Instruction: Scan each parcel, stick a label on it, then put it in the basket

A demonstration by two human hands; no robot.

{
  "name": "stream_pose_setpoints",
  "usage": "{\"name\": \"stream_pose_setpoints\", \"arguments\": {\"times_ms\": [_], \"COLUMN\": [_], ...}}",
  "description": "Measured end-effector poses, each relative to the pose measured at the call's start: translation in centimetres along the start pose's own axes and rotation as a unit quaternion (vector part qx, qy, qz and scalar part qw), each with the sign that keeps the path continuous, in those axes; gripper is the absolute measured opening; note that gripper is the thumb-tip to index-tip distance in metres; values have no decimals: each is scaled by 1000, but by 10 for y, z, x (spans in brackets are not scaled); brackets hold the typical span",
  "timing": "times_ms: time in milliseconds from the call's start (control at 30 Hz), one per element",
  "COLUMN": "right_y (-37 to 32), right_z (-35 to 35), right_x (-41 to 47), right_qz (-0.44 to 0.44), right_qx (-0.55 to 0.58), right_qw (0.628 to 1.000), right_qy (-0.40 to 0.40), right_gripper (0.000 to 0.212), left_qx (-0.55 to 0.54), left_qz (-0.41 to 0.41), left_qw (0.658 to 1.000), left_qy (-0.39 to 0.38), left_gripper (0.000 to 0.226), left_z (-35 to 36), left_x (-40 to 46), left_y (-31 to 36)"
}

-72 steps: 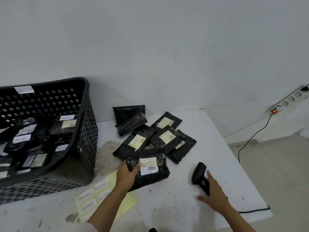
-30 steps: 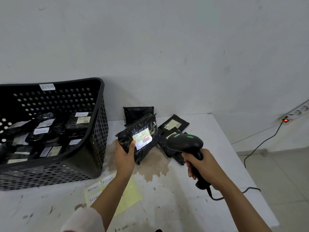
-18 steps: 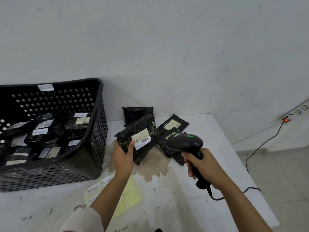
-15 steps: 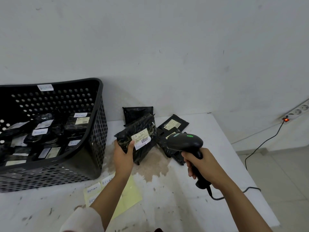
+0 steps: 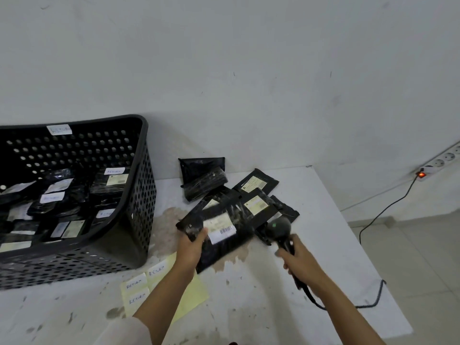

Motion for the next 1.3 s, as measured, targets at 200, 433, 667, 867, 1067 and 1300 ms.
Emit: {"name": "stream_pose_setpoints", "arguments": {"times_ms": [200,433,667,867,1067,1300], "right_y": [85,99,105,107,97,46], "right_z": [21,24,23,24,28,63], "right_x": [7,12,8,9,6,-18], "right_qz": [121,87,64,55,76,-35], "right_qx": [-100,-255,-413,-360,-255,-174], "right_qw": [984,960,900,923,945,900], "right_qy": [80,75,123,124,189,399], "right_gripper": [28,41,49,63,68,30], "left_qx": [-4,17,223,163,203,382], "left_qz": [-148,-224,-147,-94,-24,84], "left_qw": [985,966,957,976,976,915], "left_qy": [-86,-129,-112,-107,-72,-101], "left_gripper": [23,38,46,13,16,17], "left_z": [17,28,3,-52,-117,-176], "left_x": [-20,-23,-12,0,8,13], "left_y": [-66,-85,-91,-95,-93,-109]}}
Point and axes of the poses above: each hand's wrist, its own x-axis towards the middle knuckle, its own z-axis out of the palm, y = z × x, the point moved 2 cm from there along x, towards the middle knuckle
